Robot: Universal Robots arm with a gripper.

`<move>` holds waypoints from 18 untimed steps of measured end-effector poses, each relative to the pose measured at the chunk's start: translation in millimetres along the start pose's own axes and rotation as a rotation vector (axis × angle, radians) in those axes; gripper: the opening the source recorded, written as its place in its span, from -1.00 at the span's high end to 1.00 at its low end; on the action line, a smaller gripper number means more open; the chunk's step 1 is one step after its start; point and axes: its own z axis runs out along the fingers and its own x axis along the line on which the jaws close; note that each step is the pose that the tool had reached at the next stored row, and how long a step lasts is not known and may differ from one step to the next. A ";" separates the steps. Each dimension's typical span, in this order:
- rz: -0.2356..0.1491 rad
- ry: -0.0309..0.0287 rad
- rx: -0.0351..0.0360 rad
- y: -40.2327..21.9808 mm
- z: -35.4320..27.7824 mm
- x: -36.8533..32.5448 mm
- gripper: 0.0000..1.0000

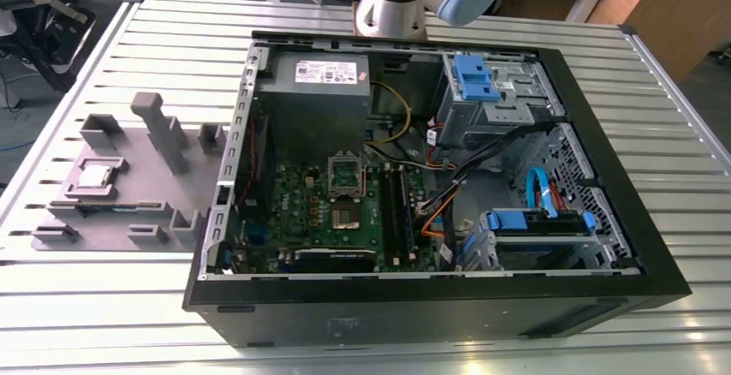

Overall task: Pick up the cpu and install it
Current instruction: 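Reach for the cpu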

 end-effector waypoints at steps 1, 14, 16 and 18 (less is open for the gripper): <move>0.000 0.0000 0.0000 -0.1 1.0 0.9 0.79; 0.000 -0.0010 -0.0001 -2.4 18.1 20.8 0.79; 0.000 -0.0009 0.0000 -2.7 21.7 23.1 0.79; 0.000 -0.0010 0.0000 -3.0 25.4 24.9 0.79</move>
